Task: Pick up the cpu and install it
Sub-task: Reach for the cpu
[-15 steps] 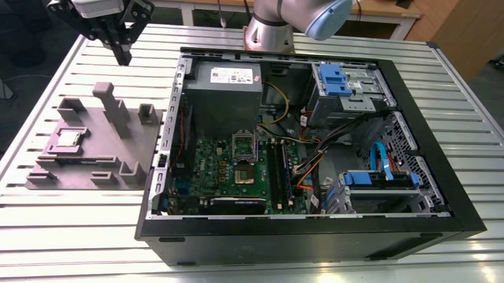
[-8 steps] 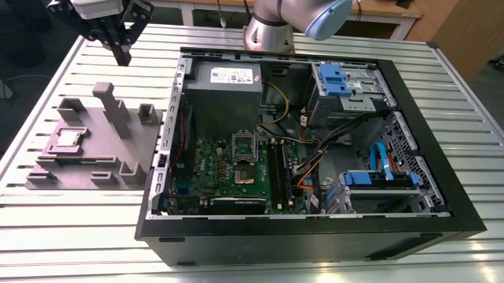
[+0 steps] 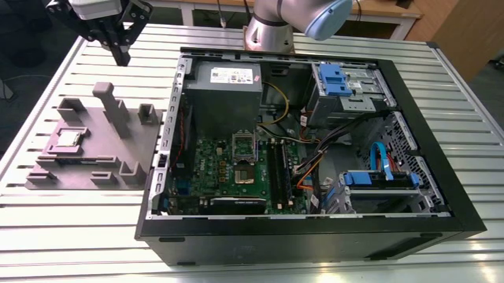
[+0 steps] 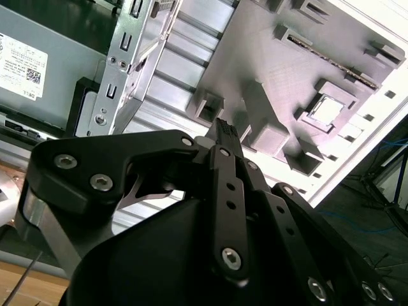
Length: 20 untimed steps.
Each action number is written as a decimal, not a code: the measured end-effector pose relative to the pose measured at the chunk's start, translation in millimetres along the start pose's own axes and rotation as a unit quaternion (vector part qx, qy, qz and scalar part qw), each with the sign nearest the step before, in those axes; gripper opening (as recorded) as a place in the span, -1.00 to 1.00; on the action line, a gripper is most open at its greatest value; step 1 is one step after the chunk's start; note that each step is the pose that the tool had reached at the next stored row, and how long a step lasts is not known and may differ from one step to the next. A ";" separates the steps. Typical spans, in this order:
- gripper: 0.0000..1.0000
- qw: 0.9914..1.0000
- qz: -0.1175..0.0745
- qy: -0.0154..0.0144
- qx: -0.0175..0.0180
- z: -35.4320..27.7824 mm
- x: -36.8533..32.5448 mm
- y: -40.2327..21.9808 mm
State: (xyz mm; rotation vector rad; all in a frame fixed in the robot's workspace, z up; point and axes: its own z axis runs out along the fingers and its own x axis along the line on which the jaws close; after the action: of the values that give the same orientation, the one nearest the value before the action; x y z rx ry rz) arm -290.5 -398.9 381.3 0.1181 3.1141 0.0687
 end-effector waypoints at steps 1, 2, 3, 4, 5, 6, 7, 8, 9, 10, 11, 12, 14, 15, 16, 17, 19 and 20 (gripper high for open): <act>-0.80 1.000 0.000 0.000 0.000 0.0 0.0 0.0; -0.80 1.000 0.000 0.000 0.000 0.1 0.1 0.0; -0.80 1.000 0.000 0.000 0.000 0.1 0.1 0.0; -0.80 1.000 0.000 0.000 0.000 0.1 0.1 0.0; -0.80 1.000 0.000 0.000 0.000 0.1 0.1 0.0; -0.80 1.000 0.000 0.000 0.000 0.1 0.1 0.0; -0.80 1.000 0.000 0.000 0.000 0.2 0.5 0.0; -0.80 1.000 0.000 0.000 0.000 0.2 0.8 -0.1; -0.80 1.000 0.000 0.000 0.000 0.2 0.8 -0.1; -0.80 1.000 0.000 0.000 0.000 0.2 0.8 -0.1; -0.80 1.000 0.000 0.000 0.000 0.3 1.1 -0.1; -0.80 1.000 0.000 0.000 0.000 0.2 1.6 -0.1; -0.80 1.000 0.000 0.000 0.000 0.2 2.2 -0.2; -0.80 1.000 0.000 0.000 0.000 0.3 2.4 -0.2; -0.80 1.000 0.000 0.000 0.000 0.3 2.7 -0.2; -0.80 1.000 0.000 0.000 0.000 0.3 3.1 -0.3; -0.80 1.000 0.000 0.000 0.000 0.3 3.7 -0.3; -0.80 1.000 0.000 0.000 0.000 0.3 3.9 -0.3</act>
State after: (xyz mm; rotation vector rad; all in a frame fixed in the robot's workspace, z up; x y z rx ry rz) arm -294.4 -399.0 380.9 0.1180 3.1141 0.0686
